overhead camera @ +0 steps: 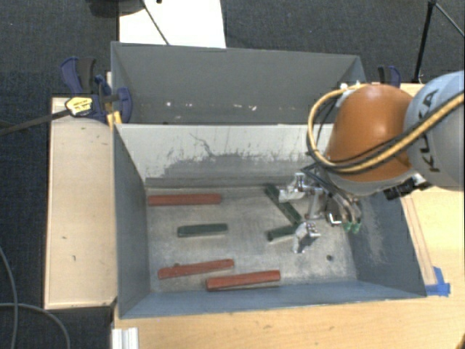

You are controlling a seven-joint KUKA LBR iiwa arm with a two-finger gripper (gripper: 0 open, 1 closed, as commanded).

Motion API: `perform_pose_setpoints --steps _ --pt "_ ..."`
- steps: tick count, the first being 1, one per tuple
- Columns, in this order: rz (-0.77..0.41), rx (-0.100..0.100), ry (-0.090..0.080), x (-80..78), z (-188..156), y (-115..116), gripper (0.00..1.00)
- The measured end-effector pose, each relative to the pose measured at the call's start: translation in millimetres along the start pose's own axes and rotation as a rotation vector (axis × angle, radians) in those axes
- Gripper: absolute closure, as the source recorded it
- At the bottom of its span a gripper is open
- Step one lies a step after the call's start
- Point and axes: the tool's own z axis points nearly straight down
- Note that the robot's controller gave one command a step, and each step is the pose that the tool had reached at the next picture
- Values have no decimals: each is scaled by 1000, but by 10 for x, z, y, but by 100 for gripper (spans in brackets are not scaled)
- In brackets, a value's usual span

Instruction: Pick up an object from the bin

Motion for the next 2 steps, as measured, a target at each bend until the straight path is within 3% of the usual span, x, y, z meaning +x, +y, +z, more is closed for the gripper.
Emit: perform_pose_setpoints --steps 1,2 --pt "0 0 -8 -17 -41 -1 0" --pt "14 0 -17 -70 381 -116 0"
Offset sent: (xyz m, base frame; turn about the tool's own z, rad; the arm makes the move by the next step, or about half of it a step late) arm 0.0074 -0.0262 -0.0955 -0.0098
